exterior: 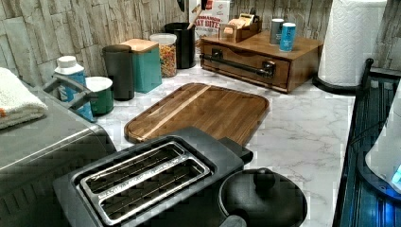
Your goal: Open the drawer.
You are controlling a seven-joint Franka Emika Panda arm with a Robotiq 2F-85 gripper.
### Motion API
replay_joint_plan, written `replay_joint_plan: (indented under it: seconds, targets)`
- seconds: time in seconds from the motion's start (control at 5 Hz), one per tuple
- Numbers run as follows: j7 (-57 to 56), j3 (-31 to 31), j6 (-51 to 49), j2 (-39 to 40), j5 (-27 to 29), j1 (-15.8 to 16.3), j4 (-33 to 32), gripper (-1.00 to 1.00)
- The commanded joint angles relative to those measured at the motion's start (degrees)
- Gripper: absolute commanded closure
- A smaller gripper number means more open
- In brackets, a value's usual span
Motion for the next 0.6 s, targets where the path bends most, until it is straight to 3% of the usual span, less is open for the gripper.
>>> replay_joint_plan:
  seconds: [0.2,0.6]
  targets:
    - [-0.1,0.0,0.0,-0.5,0.0,-0.1,-0.7,-1.00]
    - [-15.0,-3.1,6.5,0.0,-1.4,-3.4,-4.7,-1.00]
